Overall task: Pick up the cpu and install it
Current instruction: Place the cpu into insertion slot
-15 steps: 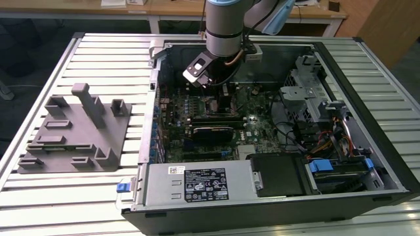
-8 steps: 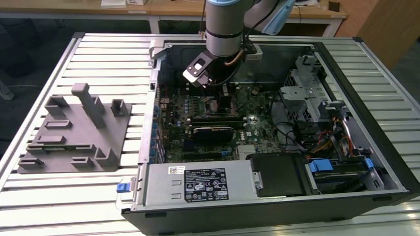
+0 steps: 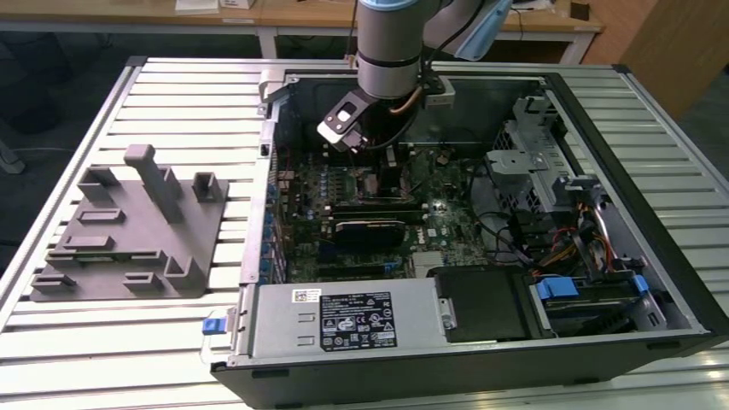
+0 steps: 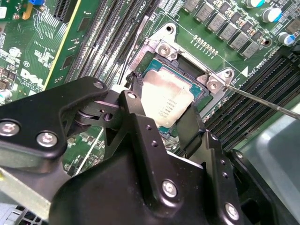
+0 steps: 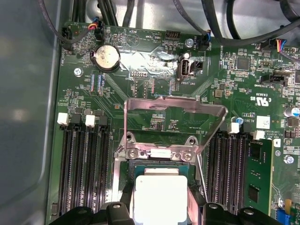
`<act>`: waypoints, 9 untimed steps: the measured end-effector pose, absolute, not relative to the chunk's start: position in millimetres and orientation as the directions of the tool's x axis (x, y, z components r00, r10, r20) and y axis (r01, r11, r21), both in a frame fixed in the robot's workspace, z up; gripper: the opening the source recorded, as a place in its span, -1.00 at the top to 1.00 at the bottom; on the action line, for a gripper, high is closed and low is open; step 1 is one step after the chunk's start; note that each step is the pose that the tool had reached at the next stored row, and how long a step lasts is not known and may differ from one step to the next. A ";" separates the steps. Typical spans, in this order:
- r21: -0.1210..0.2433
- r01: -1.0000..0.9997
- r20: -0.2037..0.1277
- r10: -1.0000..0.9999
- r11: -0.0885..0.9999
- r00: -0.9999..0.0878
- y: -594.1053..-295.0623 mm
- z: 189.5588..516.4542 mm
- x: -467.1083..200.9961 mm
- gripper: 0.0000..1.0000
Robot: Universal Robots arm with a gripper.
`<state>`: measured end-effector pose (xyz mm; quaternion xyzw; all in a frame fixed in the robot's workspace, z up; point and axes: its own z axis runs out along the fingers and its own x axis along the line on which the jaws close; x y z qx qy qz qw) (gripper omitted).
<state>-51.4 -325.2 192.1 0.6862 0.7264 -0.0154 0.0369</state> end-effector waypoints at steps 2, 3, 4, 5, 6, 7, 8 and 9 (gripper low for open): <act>0.028 0.998 -0.074 0.996 0.058 -0.056 -325.1 191.5 -51.3 -0.07; 0.029 0.998 -0.074 0.996 0.058 -0.056 -325.1 191.3 -51.3 -0.07; 0.029 0.998 -0.074 0.996 0.058 -0.056 -325.1 191.3 -51.3 -0.07; 0.029 0.998 -0.074 0.996 0.058 -0.056 -325.1 191.2 -51.3 -0.07; 0.029 0.998 -0.074 0.996 0.058 -0.056 -325.1 191.3 -51.3 -0.07; 0.029 0.998 -0.074 0.996 0.058 -0.056 -325.1 191.2 -51.4 -0.07; 0.029 0.998 -0.074 0.996 0.058 -0.056 -325.1 191.2 -51.4 -0.07; 0.029 0.998 -0.074 0.996 0.058 -0.056 -325.0 191.2 -51.3 -0.07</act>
